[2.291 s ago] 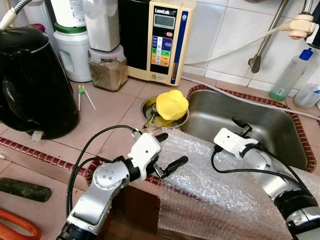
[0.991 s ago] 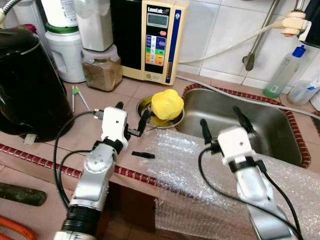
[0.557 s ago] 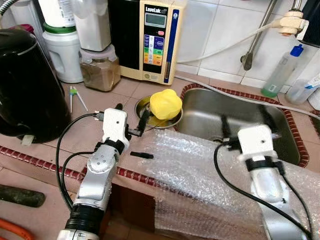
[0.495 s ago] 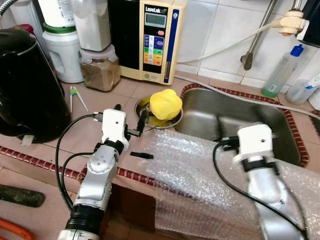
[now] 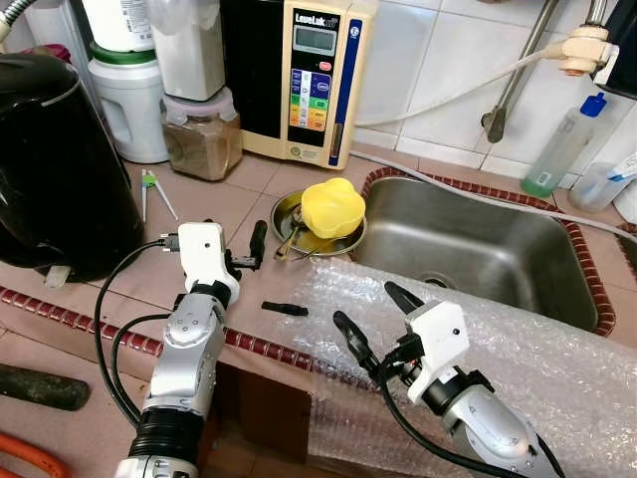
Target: Kitchen organization
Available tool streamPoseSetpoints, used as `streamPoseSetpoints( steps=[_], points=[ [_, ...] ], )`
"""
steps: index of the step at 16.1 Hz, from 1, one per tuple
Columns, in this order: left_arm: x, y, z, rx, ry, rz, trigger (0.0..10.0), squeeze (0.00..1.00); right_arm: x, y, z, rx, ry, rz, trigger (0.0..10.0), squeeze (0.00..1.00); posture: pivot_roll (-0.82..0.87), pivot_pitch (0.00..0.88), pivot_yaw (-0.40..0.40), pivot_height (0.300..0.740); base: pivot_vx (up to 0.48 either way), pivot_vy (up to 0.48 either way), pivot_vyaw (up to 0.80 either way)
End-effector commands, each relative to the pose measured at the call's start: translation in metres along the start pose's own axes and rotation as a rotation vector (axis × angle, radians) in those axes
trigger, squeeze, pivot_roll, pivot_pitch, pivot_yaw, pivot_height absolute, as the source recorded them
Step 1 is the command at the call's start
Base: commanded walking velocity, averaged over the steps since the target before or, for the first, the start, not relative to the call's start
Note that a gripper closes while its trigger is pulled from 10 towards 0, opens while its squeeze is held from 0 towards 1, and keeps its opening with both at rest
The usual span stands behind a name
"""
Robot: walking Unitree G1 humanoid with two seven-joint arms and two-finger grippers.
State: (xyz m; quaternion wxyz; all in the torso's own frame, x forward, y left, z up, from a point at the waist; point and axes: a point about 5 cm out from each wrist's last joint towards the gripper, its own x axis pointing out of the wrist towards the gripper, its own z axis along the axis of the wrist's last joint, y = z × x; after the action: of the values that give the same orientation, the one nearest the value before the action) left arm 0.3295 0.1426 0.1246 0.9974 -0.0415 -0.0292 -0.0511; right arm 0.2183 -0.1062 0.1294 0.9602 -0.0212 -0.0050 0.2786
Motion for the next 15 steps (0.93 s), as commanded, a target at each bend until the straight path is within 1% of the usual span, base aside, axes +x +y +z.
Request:
streamPoseSetpoints(
  steps=[1, 2, 3, 6, 8, 9, 10, 12, 15],
  points=[
    [-0.002, -0.003, -0.007, -0.04, 0.037, 0.0, 10.0, 0.0, -0.002, -0.003, 0.005, 0.009, -0.006, 0.005, 10.0, 0.0, 0.12, 0.0, -0.085, 0.74, 0.0, 0.0, 0.0],
    [-0.003, -0.005, -0.012, -0.07, 0.061, -0.001, 10.0, 0.0, -0.003, -0.004, 0.004, 0.016, 0.004, 0.012, 10.0, 0.0, 0.12, 0.0, -0.087, 0.74, 0.0, 0.0, 0.0],
    [-0.004, -0.006, -0.013, -0.077, 0.069, -0.001, 10.0, 0.0, -0.003, -0.004, 0.004, 0.016, 0.005, 0.014, 10.0, 0.0, 0.12, 0.0, -0.087, 0.74, 0.0, 0.0, 0.0],
    [-0.004, -0.009, -0.017, -0.16, 0.098, -0.001, 10.0, 0.0, -0.003, -0.005, 0.005, 0.014, 0.017, 0.024, 10.0, 0.0, 0.12, 0.0, -0.087, 0.74, 0.0, 0.0, 0.0],
    [-0.003, -0.015, -0.009, -0.22, 0.067, -0.038, 10.0, 0.0, -0.003, -0.004, 0.004, 0.014, 0.022, 0.026, 10.0, 0.0, 0.12, 0.0, -0.086, 0.74, 0.0, 0.0, 0.0],
    [-0.003, -0.015, -0.004, -0.27, 0.039, -0.044, 10.0, 0.0, -0.003, -0.004, 0.003, 0.011, 0.024, 0.025, 10.0, 0.0, 0.12, 0.0, -0.086, 0.74, 0.0, 0.0, 0.0],
    [-0.004, -0.015, -0.003, -0.283, 0.034, -0.058, 10.0, 0.0, -0.003, -0.004, 0.003, 0.01, 0.026, 0.024, 10.0, 0.0, 0.12, 0.0, -0.087, 0.74, 0.0, 0.0, 0.0],
    [-0.01, -0.019, 0.0, -0.344, 0.026, -0.125, 10.0, 0.0, -0.002, -0.004, 0.003, 0.01, 0.029, 0.026, 10.0, 0.0, 0.12, 0.0, -0.091, 0.74, 0.0, 0.0, 0.0],
    [-0.019, -0.025, 0.001, -0.383, 0.028, -0.215, 10.0, 0.0, -0.002, -0.005, 0.001, 0.003, 0.036, 0.037, 10.0, 0.0, 0.13, 0.0, -0.102, 0.74, 0.0, 0.0, 0.0]
  ],
)
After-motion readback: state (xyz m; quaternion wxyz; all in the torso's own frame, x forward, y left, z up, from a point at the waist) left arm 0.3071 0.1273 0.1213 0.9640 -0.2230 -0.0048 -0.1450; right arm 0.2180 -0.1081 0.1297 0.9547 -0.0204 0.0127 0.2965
